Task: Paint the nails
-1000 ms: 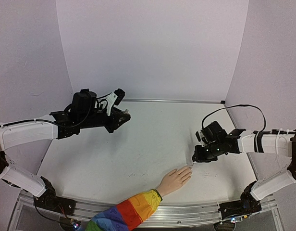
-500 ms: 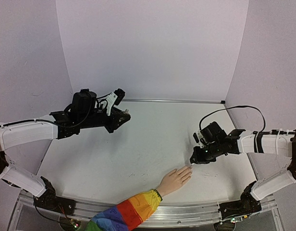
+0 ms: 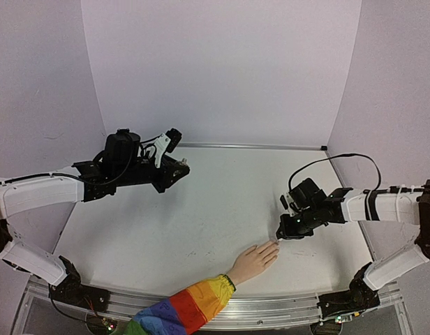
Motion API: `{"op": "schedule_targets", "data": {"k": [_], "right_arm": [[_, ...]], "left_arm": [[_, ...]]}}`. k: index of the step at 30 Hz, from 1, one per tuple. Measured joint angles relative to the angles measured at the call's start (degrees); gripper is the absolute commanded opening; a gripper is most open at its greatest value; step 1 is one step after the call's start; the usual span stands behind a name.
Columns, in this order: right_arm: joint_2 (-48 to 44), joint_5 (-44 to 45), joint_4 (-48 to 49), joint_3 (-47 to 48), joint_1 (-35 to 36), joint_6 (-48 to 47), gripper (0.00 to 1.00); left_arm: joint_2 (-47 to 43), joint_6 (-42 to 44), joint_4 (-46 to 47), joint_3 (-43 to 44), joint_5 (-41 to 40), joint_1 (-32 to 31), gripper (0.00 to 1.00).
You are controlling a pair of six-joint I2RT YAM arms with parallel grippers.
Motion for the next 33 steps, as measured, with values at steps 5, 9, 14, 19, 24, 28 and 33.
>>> {"op": "schedule_targets", "data": {"k": [5,9,14,19,24,28,33], "right_arm": [[0.52,0.90,0.09,0.00,0.00,0.28,0.00],[0.94,1.64,0.22,0.00,0.00,0.70,0.00],[1.44,3.54,0.28,0.35,0.00,1.55,0.00],[1.44,5.66,0.44,1.03,0.00,2.47,0.00],[1.31,6.91,0.02,1.25,0.00,3.28,0.00],[-0.11,6.25,-0.87,1.27,0.00,2.60,0.00],[-2.05,2.84,-0.98,1.27,0.00,1.11,0.00]], "left_arm": [[0.00,0.02,0.00,0.00,-0.02,0.00,0.00],[0.00,0.02,0.00,0.00,-0.02,0.00,0.00],[0.00,0.04,0.00,0.00,-0.02,0.00,0.00],[0.00,0.04,0.00,0.00,-0.02,0.00,0.00],[0.00,0.07,0.00,0.00,-0.02,0.00,0.00],[0.00,0.04,0.00,0.00,-0.02,0.00,0.00],[0.00,0.04,0.00,0.00,0.00,0.00,0.00]]}}
